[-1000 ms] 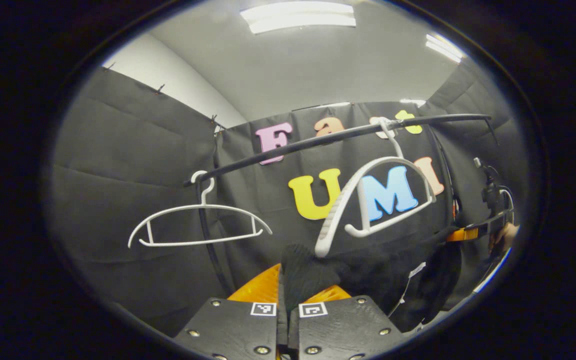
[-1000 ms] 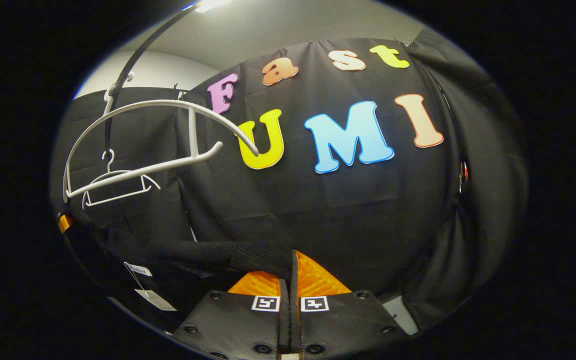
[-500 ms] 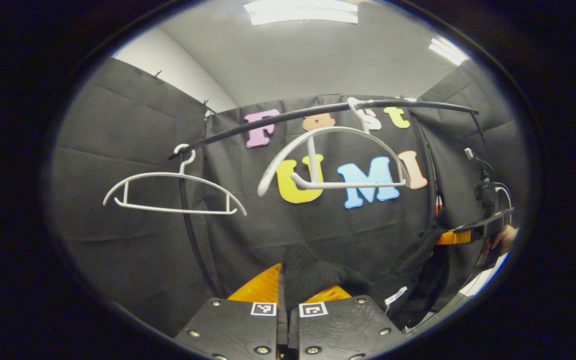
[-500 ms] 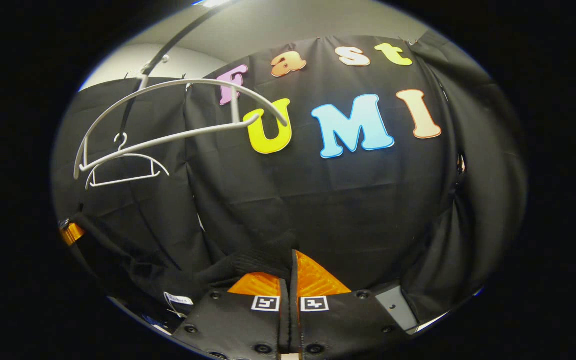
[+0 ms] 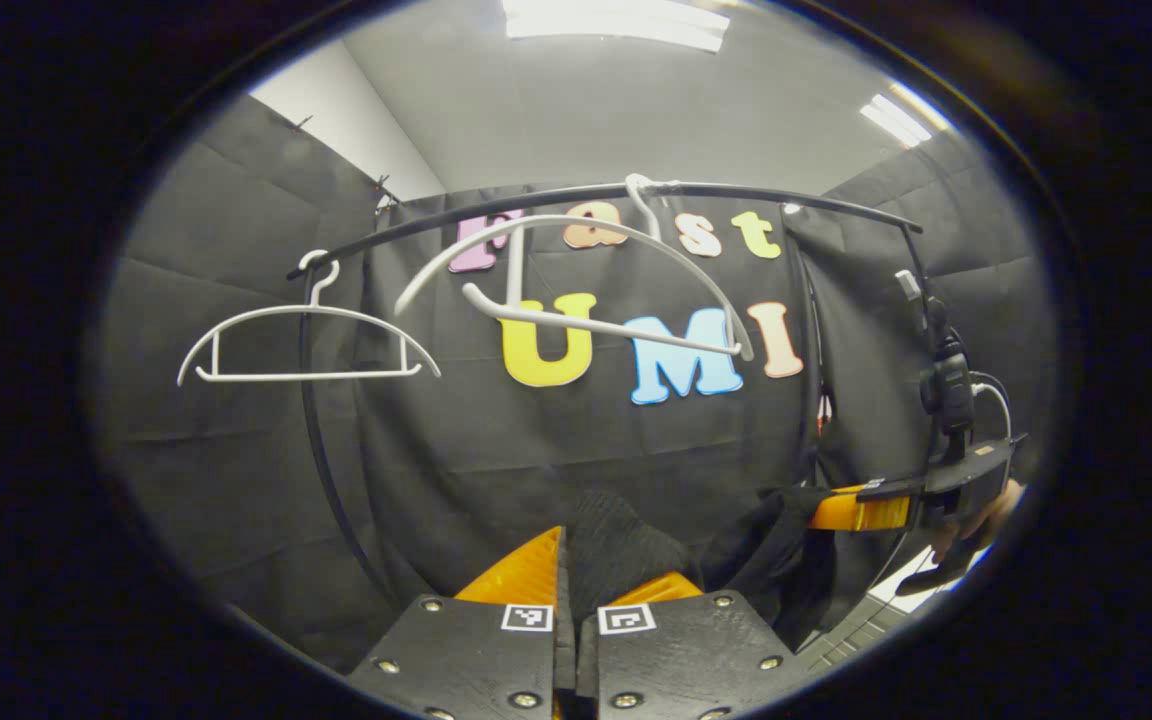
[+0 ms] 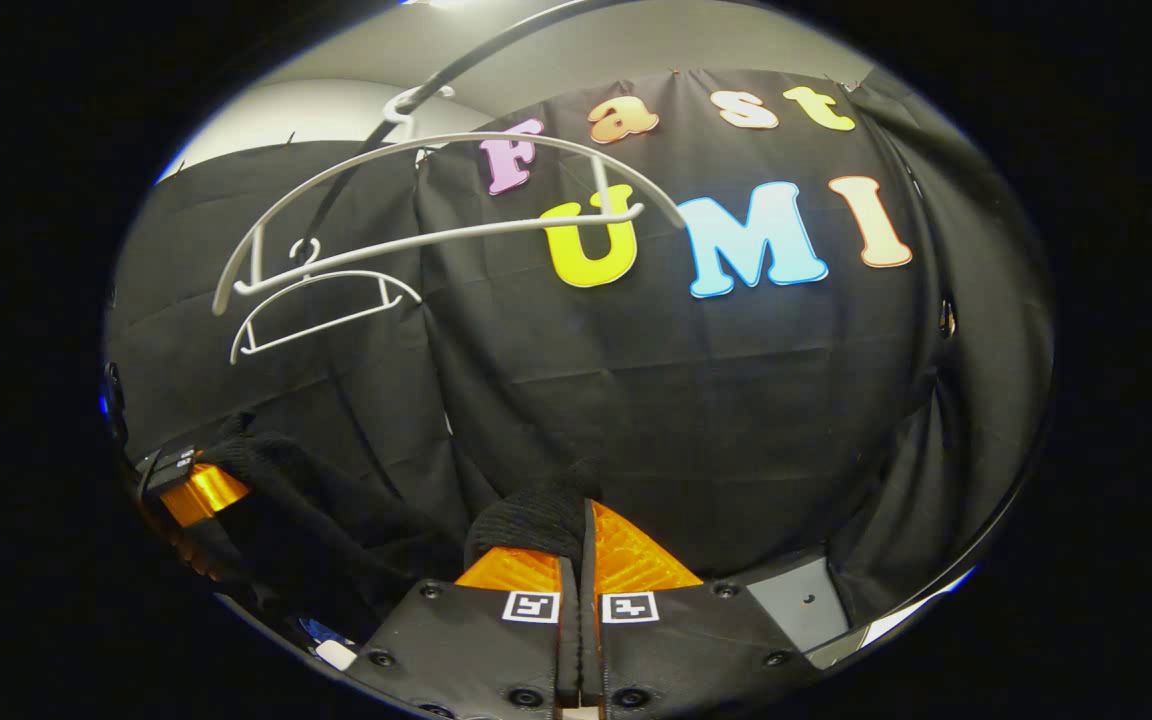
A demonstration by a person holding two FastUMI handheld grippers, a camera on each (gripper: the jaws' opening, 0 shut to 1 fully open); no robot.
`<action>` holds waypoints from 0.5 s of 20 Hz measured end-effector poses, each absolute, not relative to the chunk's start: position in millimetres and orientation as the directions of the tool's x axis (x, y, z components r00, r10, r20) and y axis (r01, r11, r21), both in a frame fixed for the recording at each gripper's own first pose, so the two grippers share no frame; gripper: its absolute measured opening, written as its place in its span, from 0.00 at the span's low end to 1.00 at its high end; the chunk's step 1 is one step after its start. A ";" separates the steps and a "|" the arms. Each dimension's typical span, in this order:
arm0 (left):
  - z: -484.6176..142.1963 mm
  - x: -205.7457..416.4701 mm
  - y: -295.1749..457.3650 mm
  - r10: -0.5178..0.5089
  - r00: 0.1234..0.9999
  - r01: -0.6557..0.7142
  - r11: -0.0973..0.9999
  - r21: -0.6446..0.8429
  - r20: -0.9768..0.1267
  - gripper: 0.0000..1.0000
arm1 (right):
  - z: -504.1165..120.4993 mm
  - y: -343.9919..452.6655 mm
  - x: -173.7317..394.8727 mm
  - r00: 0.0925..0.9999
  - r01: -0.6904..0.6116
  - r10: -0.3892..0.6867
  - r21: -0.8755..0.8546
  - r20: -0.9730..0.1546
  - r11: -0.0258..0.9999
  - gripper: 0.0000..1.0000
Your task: Grasp the clothes on the hanger with both hands and then place them into the laundry hamper below.
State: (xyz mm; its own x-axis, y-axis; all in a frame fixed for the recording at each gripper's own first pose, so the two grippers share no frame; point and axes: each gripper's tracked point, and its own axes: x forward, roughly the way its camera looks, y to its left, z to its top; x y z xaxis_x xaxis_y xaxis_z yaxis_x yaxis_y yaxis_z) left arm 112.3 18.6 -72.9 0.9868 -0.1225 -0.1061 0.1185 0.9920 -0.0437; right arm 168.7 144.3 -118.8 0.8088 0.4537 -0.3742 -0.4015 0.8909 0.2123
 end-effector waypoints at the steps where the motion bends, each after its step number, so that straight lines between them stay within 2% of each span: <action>1: -77.1 103.6 12.3 -0.135 0.985 0.130 0.990 -0.048 -0.110 0.02 | -120.3 149.1 160.1 0.803 -0.408 0.461 0.216 -0.378 0.887 0.01; 10: -163.0 91.9 -20.9 -0.207 0.952 0.188 0.977 -0.106 -0.226 0.02 | -194.2 163.1 101.2 0.742 -0.397 0.455 0.224 -0.492 0.890 0.02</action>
State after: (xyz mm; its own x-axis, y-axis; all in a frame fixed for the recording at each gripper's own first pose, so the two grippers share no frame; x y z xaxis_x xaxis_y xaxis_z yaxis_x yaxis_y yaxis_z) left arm 91.9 -20.9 -163.0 0.9517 -0.2073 -0.2263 0.1875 0.9765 -0.1058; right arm 101.2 163.1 -194.2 0.7422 0.4546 -0.4924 -0.3968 0.8902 0.2237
